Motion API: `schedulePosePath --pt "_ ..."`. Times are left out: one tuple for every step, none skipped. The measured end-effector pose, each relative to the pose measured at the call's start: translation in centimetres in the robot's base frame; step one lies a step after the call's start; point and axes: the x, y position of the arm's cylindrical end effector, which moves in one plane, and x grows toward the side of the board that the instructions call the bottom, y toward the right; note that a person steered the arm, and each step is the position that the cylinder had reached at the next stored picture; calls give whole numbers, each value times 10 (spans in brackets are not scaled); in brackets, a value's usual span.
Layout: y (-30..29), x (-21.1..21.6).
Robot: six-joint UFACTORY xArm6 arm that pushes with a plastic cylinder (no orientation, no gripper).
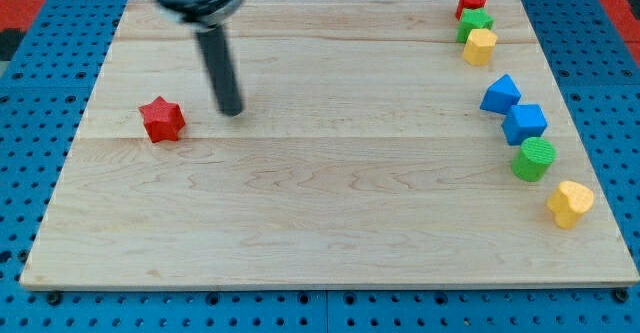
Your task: Nudge the yellow hexagon slightly right
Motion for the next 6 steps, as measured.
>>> schedulePosePath --pt "93 -53" --pt "191 -59" --pt "270 -57" --pt "344 -57" --pt "409 -57" --pt "422 -59"
